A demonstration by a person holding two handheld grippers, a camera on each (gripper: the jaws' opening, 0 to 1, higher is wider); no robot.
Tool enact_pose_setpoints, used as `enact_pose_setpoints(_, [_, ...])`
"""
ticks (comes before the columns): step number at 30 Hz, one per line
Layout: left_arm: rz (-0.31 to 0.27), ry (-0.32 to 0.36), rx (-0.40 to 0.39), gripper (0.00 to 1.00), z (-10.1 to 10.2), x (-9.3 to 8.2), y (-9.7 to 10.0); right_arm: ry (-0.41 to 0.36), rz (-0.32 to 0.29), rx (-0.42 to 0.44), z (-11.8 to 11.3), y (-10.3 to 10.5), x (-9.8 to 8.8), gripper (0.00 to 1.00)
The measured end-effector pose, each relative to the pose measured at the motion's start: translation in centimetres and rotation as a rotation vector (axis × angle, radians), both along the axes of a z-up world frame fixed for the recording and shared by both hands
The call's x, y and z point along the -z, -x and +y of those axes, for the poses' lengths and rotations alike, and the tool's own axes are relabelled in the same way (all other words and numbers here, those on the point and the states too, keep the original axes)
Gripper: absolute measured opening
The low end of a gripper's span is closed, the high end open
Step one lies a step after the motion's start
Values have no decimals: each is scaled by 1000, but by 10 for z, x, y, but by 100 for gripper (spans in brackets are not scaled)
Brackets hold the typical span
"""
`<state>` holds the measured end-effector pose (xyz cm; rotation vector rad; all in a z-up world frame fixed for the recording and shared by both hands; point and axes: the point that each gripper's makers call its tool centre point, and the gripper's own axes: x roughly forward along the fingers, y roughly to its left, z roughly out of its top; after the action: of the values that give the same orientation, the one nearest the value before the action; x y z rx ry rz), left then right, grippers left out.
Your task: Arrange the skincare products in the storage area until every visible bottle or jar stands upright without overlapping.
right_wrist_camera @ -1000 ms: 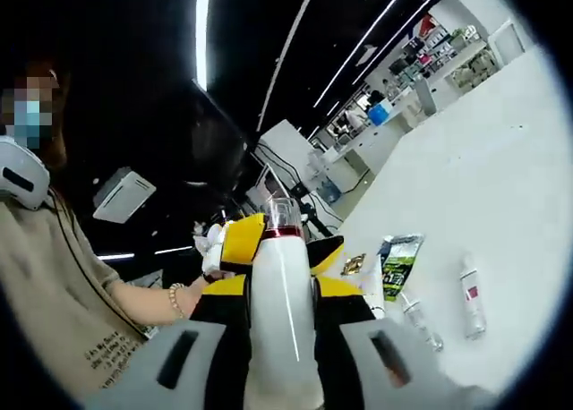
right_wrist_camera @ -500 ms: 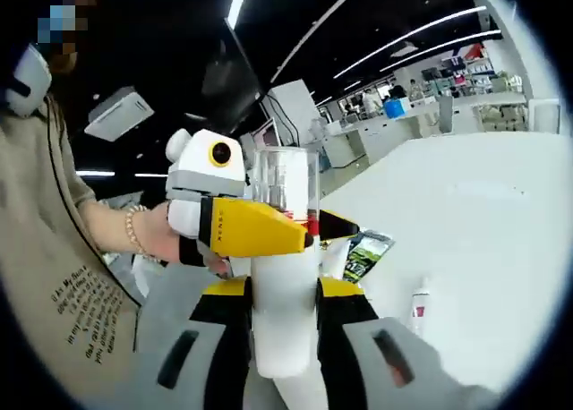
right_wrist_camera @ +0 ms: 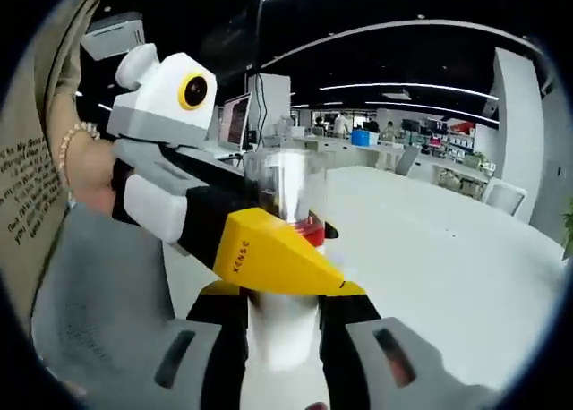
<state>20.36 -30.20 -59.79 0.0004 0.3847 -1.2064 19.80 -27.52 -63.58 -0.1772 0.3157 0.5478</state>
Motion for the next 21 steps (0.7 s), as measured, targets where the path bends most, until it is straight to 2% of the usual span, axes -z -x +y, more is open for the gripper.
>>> enact_pose_setpoints(2, [-6, -2, -9, 31, -2, 4, -1, 3, -8, 11, -3, -2, 7, 29])
enact_pose_setpoints(4, [-37, -28, -3, 31, -4, 11, -3, 17, -16, 19, -6, -4, 13, 29])
enact_pose_setpoints(11, [-73, -93, 35, 31, -13, 31, -3, 70, 13, 48, -16, -9, 34, 29])
enact_pose_setpoints(15, [-78, -76, 41, 32, -21, 25, -6, 41, 9, 80, -25, -14, 32, 29])
enact_pose_setpoints(18, [-103, -65, 56, 32, -30, 23, -10, 37, 5, 89, -33, -21, 32, 29])
enact_pose_setpoints(21, [-92, -64, 56, 32, -36, 21, -19, 28, 12, 82, -40, -30, 32, 29])
